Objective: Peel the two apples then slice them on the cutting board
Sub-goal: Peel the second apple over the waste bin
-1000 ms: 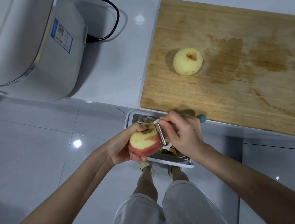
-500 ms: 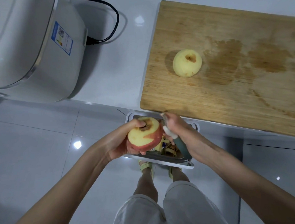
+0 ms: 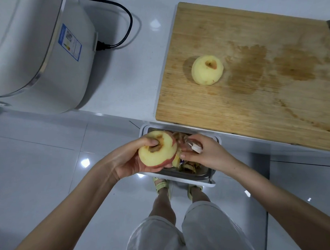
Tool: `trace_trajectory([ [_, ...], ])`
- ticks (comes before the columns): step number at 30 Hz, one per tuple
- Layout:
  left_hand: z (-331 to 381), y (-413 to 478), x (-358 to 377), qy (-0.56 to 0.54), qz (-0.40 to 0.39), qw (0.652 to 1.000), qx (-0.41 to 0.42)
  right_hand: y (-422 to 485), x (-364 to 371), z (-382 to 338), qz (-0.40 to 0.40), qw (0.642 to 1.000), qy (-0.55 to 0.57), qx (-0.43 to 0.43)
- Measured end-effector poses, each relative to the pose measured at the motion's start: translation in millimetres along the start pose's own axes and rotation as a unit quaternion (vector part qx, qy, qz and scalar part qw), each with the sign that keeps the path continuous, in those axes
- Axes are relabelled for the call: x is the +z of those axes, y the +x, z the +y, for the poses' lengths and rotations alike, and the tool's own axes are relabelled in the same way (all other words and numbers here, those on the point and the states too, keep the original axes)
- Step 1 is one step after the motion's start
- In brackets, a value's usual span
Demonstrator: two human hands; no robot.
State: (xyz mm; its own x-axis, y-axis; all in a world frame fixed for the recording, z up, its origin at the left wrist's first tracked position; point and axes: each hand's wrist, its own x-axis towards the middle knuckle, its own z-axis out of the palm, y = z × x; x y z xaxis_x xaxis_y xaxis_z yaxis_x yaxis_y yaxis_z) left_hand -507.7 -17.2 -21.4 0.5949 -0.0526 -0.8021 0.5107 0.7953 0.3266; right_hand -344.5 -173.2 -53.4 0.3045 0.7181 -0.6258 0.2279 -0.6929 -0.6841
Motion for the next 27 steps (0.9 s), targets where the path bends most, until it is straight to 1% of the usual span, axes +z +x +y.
trace_trajectory([
  [1,0,0,0,0.002,0.014,1.000,0.002,-4,-4,-3,-0.001,1.000,0.015,-0.007],
  [3,0,1,-1,0.003,0.044,0.999,-0.002,-13,-12,-15,-0.039,0.996,0.080,-0.025],
  [4,0,1,-1,0.005,0.054,0.999,-0.006,-17,-15,-20,-0.063,0.994,0.075,-0.040],
  [5,-1,1,-1,0.008,0.061,0.998,-0.010,-21,-16,-27,-0.073,0.995,0.037,-0.060],
  [6,-1,1,0,0.008,0.064,0.998,-0.012,-23,-14,-32,-0.054,0.994,-0.018,-0.094],
  [7,-2,1,1,0.007,0.065,0.998,-0.014,-24,-9,-37,-0.002,0.986,-0.086,-0.143],
  [8,-2,1,4,0.001,0.064,0.998,-0.016,-23,-4,-40,0.080,0.965,-0.148,-0.199],
  [9,-3,1,7,-0.008,0.061,0.998,-0.014,-22,2,-42,0.163,0.933,-0.198,-0.252],
  [10,-4,1,10,-0.014,0.060,0.998,-0.010,-19,7,-44,0.229,0.897,-0.235,-0.295],
  [11,-5,1,14,-0.015,0.062,0.998,-0.004,-17,11,-46,0.272,0.869,-0.256,-0.325],
  [12,-6,1,17,-0.011,0.066,0.998,0.003,-15,15,-47,0.299,0.847,-0.271,-0.346],
  [14,-9,1,23,0.004,0.081,0.997,0.018,-13,20,-51,0.344,0.816,-0.293,-0.360],
  [17,-14,4,26,0.021,0.107,0.993,0.044,-13,23,-58,0.382,0.786,-0.330,-0.356],
  [18,-15,4,27,0.026,0.114,0.992,0.050,-13,24,-59,0.384,0.781,-0.342,-0.354],
  [20,-16,4,27,0.045,0.121,0.990,0.061,-12,22,-59,0.377,0.787,-0.334,-0.356],
  [24,-16,0,27,0.058,0.103,0.991,0.066,-13,17,-54,0.352,0.815,-0.275,-0.369],
  [27,-15,-1,29,0.060,0.084,0.993,0.048,-14,15,-52,0.323,0.837,-0.228,-0.378],
])
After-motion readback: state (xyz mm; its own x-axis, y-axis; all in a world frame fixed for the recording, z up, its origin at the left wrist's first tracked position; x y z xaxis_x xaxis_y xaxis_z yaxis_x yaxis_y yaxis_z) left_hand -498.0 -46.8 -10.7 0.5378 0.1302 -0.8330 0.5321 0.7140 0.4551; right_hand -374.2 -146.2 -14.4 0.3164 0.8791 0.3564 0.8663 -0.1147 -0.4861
